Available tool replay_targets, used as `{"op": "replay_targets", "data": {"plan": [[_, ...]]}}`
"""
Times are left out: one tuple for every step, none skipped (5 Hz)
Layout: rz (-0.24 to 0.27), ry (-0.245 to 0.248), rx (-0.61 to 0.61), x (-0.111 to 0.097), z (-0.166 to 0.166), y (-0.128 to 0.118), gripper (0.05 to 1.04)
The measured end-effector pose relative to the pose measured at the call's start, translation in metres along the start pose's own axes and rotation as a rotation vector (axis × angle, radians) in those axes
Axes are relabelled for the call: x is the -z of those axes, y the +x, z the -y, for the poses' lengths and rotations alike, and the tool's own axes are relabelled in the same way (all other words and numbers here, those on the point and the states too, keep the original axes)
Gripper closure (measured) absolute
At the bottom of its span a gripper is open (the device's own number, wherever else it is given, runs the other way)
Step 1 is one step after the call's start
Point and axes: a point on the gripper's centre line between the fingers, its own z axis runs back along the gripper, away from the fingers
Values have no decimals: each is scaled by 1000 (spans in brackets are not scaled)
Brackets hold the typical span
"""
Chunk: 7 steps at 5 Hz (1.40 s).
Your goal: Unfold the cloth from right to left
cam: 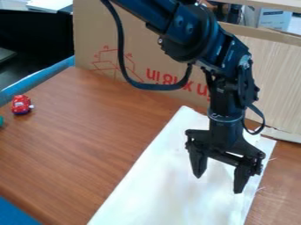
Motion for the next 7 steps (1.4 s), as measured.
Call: {"op": "replay_targets", "data": {"plan": [[-29, 10, -6, 10, -2, -3, 83], [-27, 28, -16, 17, -2, -3, 84], [-36, 40, -17, 25, 0, -4, 83], [-35, 43, -25, 28, 0, -1, 83], [-39, 52, -26, 32, 0, -1, 84], [-30, 56, -21, 33, 2, 1, 133], [-32, 65, -23, 36, 0, 2, 409]]}}
